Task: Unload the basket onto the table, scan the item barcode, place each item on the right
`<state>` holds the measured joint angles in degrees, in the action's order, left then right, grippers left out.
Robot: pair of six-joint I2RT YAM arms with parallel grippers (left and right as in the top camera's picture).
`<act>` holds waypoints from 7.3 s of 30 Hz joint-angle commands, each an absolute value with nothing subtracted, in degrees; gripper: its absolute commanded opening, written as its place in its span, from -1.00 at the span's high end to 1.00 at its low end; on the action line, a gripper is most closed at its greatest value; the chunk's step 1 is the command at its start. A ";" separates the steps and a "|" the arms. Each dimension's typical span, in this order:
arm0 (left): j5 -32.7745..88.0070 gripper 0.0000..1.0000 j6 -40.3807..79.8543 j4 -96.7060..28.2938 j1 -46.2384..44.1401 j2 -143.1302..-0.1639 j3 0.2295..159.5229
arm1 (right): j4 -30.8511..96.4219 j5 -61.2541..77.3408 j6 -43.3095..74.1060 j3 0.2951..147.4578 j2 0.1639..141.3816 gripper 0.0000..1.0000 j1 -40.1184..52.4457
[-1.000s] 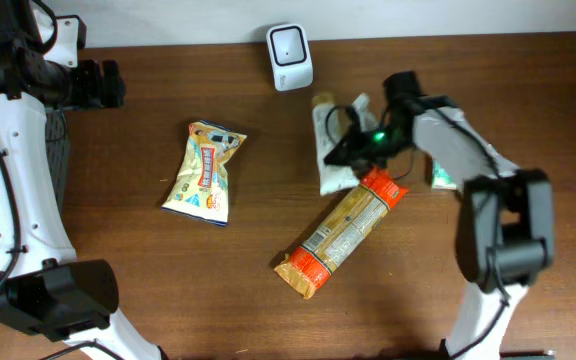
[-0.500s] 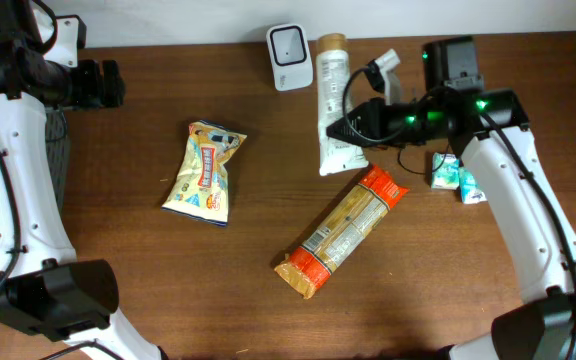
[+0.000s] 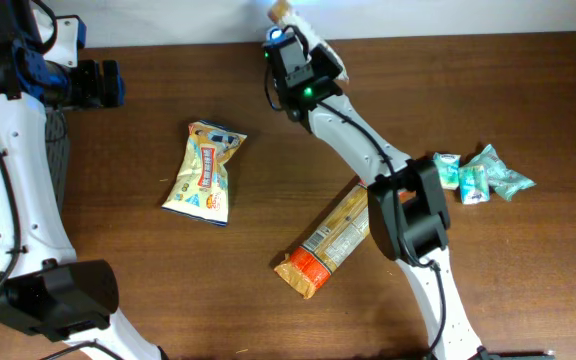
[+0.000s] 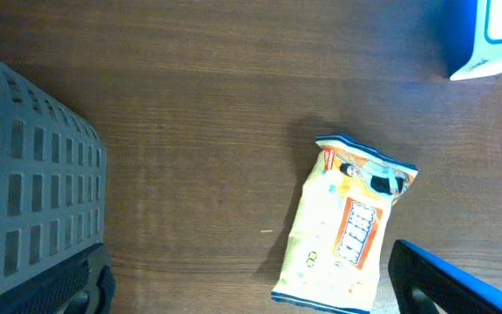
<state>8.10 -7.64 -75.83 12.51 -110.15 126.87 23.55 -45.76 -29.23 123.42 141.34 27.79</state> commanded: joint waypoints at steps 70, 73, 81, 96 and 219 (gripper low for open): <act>8.08 -0.98 -7.14 -75.77 12.53 -109.91 127.33 | 87.92 17.23 0.27 108.71 107.77 -0.01 -2.04; 8.08 -0.98 -7.14 -75.77 12.56 -109.91 127.33 | 84.77 15.75 2.76 101.95 109.12 0.40 0.67; 8.08 -0.98 -7.14 -75.77 12.53 -109.91 127.33 | 67.29 13.61 9.65 77.34 109.14 0.39 1.23; 8.08 -0.98 -7.14 -75.75 12.53 -109.91 127.33 | 33.30 29.56 14.02 68.42 109.14 0.36 9.80; 8.08 -0.99 -7.14 -75.77 12.53 -109.91 127.33 | 59.68 -13.52 26.76 78.67 113.84 0.51 27.49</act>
<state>8.10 -7.62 -75.85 12.51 -110.15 126.87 60.45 -12.60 27.97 78.76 111.66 27.88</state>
